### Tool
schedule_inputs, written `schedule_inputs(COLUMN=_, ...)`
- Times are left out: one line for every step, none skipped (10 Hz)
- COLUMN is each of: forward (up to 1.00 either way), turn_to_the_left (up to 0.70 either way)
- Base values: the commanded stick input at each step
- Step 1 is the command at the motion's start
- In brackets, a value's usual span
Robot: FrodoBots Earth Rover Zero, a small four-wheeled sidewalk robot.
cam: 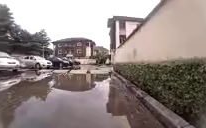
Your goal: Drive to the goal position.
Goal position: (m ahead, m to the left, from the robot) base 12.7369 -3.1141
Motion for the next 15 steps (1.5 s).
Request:
schedule_inputs(forward=0.50, turn_to_the_left=0.00)
schedule_inputs(forward=0.50, turn_to_the_left=0.00)
schedule_inputs(forward=0.50, turn_to_the_left=0.00)
schedule_inputs(forward=0.50, turn_to_the_left=0.00)
schedule_inputs(forward=0.50, turn_to_the_left=0.00)
schedule_inputs(forward=0.50, turn_to_the_left=0.00)
schedule_inputs(forward=0.50, turn_to_the_left=0.00)
schedule_inputs(forward=0.50, turn_to_the_left=0.00)
schedule_inputs(forward=0.50, turn_to_the_left=0.00)
schedule_inputs(forward=0.50, turn_to_the_left=0.00)
schedule_inputs(forward=0.50, turn_to_the_left=0.00)
schedule_inputs(forward=0.50, turn_to_the_left=0.00)
schedule_inputs(forward=0.50, turn_to_the_left=0.00)
schedule_inputs(forward=0.50, turn_to_the_left=0.00)
schedule_inputs(forward=0.50, turn_to_the_left=0.00)
